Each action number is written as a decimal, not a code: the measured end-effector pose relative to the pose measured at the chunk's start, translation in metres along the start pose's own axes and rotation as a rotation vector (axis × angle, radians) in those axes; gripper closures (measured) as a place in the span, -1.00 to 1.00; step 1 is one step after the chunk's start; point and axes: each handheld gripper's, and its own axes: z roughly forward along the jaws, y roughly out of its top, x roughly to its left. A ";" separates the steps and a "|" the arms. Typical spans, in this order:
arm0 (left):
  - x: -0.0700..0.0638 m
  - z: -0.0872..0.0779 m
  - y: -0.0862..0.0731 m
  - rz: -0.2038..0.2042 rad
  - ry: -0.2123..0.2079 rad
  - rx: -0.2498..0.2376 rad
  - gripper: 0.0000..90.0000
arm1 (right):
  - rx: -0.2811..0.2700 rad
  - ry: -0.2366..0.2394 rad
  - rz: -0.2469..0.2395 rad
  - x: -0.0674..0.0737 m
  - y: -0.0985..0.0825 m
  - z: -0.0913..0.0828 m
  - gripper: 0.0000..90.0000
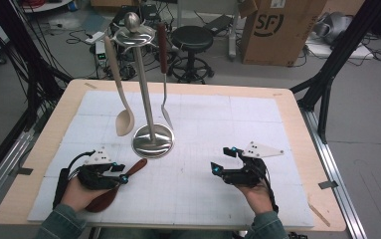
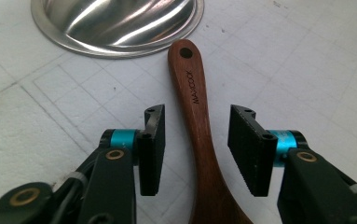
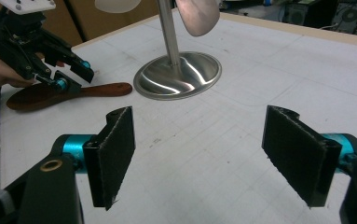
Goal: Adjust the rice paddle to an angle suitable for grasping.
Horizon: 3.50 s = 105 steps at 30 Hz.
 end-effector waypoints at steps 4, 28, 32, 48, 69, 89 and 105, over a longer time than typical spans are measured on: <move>0.000 0.001 0.000 0.003 -0.008 0.008 0.39 | 0.004 -0.005 -0.004 0.000 -0.002 0.001 -0.45; -0.003 0.006 0.001 0.037 -0.003 0.063 0.64 | 0.021 -0.029 -0.020 0.002 -0.005 0.005 -0.46; -0.003 0.005 0.001 0.043 -0.004 0.064 0.69 | 0.024 -0.030 -0.024 0.002 -0.006 0.006 -0.46; -0.005 0.008 0.003 0.067 0.013 0.086 0.69 | 0.044 -0.027 -0.032 0.003 -0.008 0.010 -0.46; -0.004 0.007 0.005 0.038 0.005 0.084 0.73 | 0.050 -0.013 -0.034 0.008 -0.007 0.015 -0.46; -0.011 0.004 0.012 0.066 -0.001 0.040 0.74 | 0.066 0.037 -0.040 0.020 -0.002 0.032 -0.46; -0.022 0.003 0.021 0.084 -0.044 0.001 0.74 | 0.105 0.113 -0.033 0.039 0.003 0.064 -0.42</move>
